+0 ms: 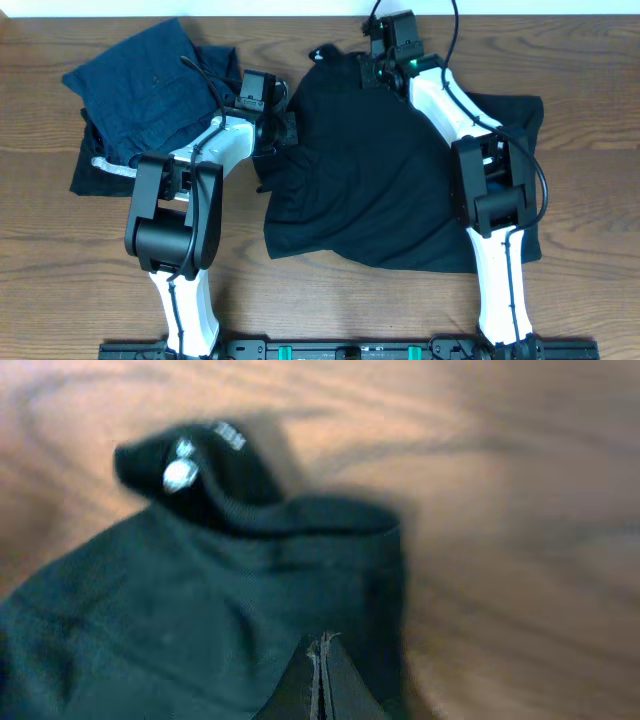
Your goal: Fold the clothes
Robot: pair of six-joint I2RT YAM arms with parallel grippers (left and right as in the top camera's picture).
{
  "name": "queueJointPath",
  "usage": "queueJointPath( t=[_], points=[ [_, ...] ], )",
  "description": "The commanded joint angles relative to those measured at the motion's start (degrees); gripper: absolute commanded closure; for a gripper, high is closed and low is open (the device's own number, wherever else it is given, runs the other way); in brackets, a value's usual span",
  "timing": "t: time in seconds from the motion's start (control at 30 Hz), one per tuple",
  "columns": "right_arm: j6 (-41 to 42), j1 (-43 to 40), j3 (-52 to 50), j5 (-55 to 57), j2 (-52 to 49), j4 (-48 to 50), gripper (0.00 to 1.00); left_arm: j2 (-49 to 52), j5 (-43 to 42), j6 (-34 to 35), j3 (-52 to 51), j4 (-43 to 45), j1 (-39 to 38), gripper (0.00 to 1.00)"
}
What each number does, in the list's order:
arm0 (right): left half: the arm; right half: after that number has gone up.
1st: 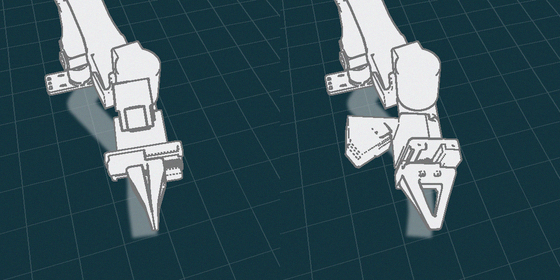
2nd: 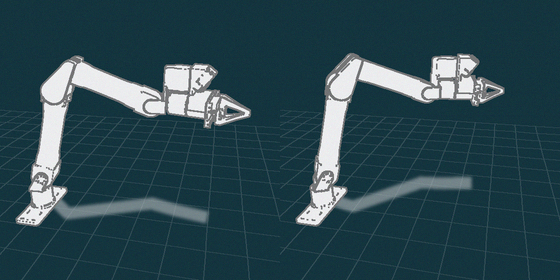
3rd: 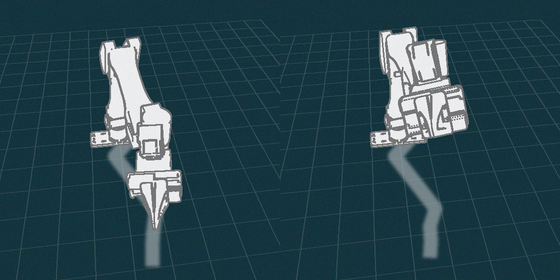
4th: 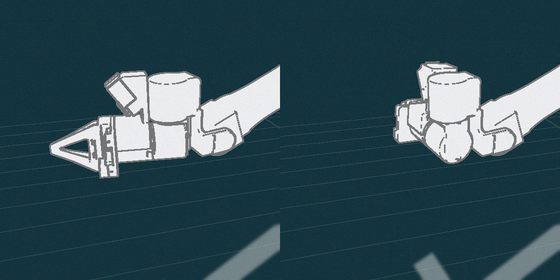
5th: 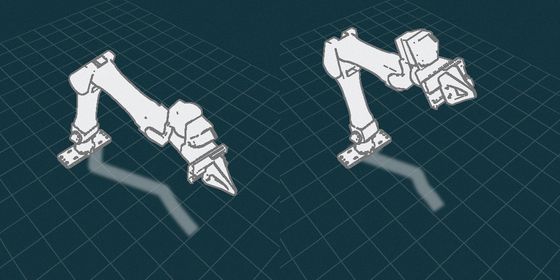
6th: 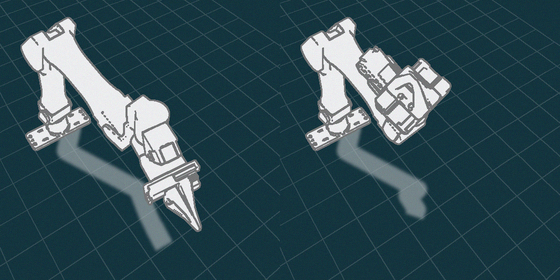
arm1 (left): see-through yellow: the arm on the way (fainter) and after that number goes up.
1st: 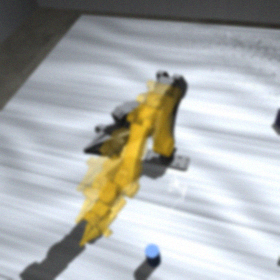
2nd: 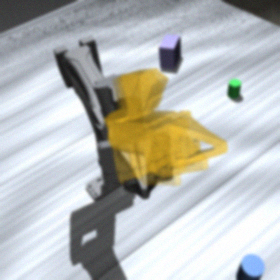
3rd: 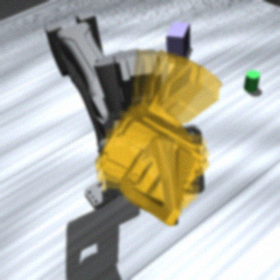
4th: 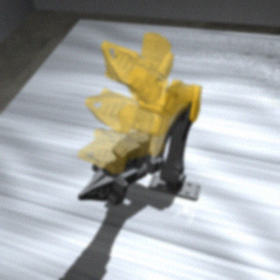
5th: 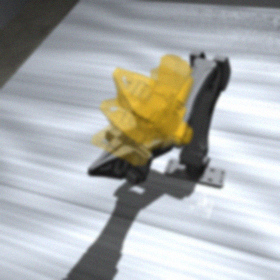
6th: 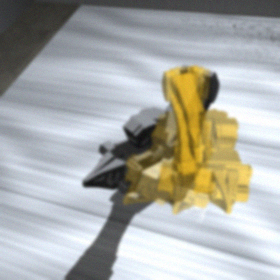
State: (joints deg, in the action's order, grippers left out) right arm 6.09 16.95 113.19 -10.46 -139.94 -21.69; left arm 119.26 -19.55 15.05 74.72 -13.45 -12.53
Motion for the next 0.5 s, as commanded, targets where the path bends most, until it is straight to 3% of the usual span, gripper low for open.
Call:
queueJointPath(
  t=[0.0,0.27,0.47],
  points=[
    [-0.72,0.15,0.37,-3.5,-1.38,0.9,0.99,2.91,0.76,0.02,-0.31,-0.44,-0.13,0.94],
    [-1.44,0.2,0.37,-3.41,-7.43,11.23,0.99,2.91,0.76,0.04,-0.31,-0.39,-0.15,0.94],
    [-0.74,-0.33,0.37,2.4,-8.33,9.42,0.99,2.91,0.76,0.04,-0.31,-0.42,-0.13,0.94]
  ],
)
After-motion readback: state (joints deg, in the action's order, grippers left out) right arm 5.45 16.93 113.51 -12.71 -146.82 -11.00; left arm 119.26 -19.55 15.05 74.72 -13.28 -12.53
